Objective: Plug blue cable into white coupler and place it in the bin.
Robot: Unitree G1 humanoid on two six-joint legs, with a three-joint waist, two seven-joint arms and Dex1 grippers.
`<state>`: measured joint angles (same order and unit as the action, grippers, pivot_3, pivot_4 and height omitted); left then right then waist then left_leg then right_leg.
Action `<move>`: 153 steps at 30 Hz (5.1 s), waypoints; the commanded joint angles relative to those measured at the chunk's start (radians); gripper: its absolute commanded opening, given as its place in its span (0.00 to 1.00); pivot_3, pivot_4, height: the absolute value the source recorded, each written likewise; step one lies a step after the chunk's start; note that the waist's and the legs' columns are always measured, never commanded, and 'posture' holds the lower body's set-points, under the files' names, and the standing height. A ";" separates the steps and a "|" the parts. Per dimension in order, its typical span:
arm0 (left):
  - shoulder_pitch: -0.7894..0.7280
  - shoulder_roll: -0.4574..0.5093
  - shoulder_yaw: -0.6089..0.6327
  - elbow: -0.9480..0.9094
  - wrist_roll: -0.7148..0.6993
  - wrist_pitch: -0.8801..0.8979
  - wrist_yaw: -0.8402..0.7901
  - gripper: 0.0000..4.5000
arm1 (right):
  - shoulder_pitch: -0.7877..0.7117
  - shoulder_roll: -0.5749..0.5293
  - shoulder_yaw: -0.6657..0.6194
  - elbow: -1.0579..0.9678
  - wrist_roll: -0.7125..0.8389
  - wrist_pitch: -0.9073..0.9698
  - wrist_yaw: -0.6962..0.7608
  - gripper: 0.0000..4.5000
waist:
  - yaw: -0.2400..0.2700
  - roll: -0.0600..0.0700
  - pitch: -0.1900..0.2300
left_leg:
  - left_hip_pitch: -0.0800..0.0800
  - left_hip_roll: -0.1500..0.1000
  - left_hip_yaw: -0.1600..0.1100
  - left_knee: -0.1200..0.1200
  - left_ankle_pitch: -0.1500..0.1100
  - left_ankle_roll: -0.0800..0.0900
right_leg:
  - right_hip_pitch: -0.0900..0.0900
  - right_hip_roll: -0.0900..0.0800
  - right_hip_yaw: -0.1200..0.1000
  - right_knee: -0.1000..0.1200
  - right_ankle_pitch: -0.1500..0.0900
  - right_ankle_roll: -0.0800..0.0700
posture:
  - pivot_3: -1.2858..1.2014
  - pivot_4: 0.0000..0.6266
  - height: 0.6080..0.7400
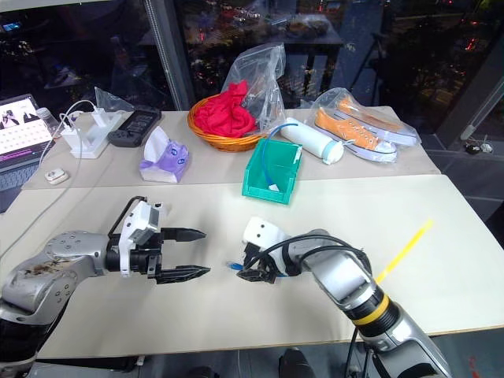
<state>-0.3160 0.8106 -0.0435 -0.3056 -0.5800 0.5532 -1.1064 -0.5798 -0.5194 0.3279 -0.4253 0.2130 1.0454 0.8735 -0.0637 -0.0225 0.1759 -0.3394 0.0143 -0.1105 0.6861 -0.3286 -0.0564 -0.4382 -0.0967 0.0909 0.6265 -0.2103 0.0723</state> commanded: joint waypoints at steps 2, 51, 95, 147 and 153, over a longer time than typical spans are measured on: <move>-0.050 -0.045 -0.075 0.098 0.092 -0.112 -0.053 1.00 | 0.026 -0.031 -0.283 -0.187 0.187 0.123 0.019 0.74 | 0.006 0.000 0.000 | 0.000 0.000 0.000 0.000 0.000 0.000 | 0.000 0.000 0.000 0.000 0.000 0.000 | 0.52 0.24 0.87; -0.133 -0.422 -0.105 0.252 0.256 -0.321 0.052 0.01 | 0.605 0.260 -0.533 -0.247 1.152 0.121 -0.941 0.75 | 0.016 -0.001 -0.001 | 0.003 0.001 0.000 0.007 -0.003 0.006 | 0.007 0.002 0.000 0.000 0.001 0.001 | 0.52 0.24 0.87; -0.109 -0.405 -0.146 0.147 0.238 -0.261 0.084 0.01 | 0.533 0.331 -0.406 -0.121 1.401 -0.359 -1.147 0.06 | 0.018 0.000 -0.001 | 0.003 0.002 -0.001 0.007 -0.004 0.007 | 0.007 0.003 0.000 -0.002 0.001 0.000 | 0.52 0.24 0.87; 0.048 -0.599 0.269 0.294 0.429 -0.086 1.011 1.00 | 0.462 0.335 -0.398 -0.049 1.161 -0.429 -1.124 0.00 | 0.020 0.001 -0.001 | 0.002 0.001 -0.001 0.007 -0.004 0.007 | 0.006 0.002 -0.001 -0.003 0.001 0.000 | 0.52 0.24 0.87; -0.058 -0.595 0.272 0.468 0.418 -0.147 1.001 1.00 | 0.459 0.336 -0.403 -0.059 1.168 -0.430 -1.122 0.00 | 0.023 0.001 -0.001 | 0.003 0.001 -0.001 0.007 -0.004 0.007 | 0.007 0.002 -0.001 -0.003 0.001 0.000 | 0.52 0.24 0.87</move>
<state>-0.3594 0.2167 0.2251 0.1146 -0.1510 0.4118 -0.0981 -0.1083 -0.1828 -0.0585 -0.4493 1.3763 0.6155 -0.2625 -0.0402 -0.0213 0.1744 -0.3363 0.0154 -0.1113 0.6930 -0.3323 -0.0496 -0.4311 -0.0947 0.0902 0.6239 -0.2095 0.0727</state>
